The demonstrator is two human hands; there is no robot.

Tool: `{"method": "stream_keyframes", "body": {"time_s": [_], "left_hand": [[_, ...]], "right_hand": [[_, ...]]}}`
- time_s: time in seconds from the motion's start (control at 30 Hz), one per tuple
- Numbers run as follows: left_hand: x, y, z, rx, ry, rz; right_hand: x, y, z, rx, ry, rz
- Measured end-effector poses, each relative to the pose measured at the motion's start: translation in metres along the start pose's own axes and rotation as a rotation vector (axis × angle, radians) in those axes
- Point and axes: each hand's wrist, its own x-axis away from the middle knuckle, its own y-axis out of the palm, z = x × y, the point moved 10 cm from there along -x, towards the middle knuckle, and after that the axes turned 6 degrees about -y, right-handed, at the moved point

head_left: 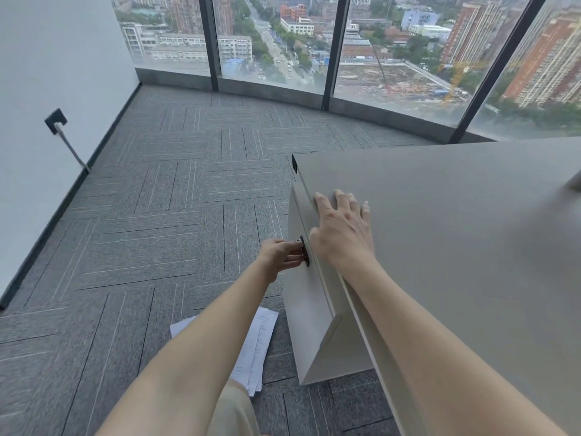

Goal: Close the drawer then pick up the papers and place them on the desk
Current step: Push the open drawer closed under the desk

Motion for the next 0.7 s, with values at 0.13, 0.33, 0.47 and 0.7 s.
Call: {"method": "stream_keyframes", "body": {"time_s": [0.13, 0.33, 0.47, 0.7], "left_hand": [[-0.003, 0.001, 0.004, -0.016, 0.013, -0.009], [-0.004, 0.003, 0.003, -0.059, -0.025, -0.027], [-0.007, 0.008, 0.003, -0.149, -0.092, -0.061], [-0.014, 0.007, -0.005, -0.266, -0.220, -0.019]], "right_hand": [[-0.001, 0.002, 0.000, 0.012, 0.003, -0.013], [-0.001, 0.001, 0.000, 0.002, 0.006, -0.009], [-0.001, 0.001, 0.001, -0.008, 0.006, -0.009], [-0.001, 0.001, 0.001, -0.011, 0.005, -0.012]]}}
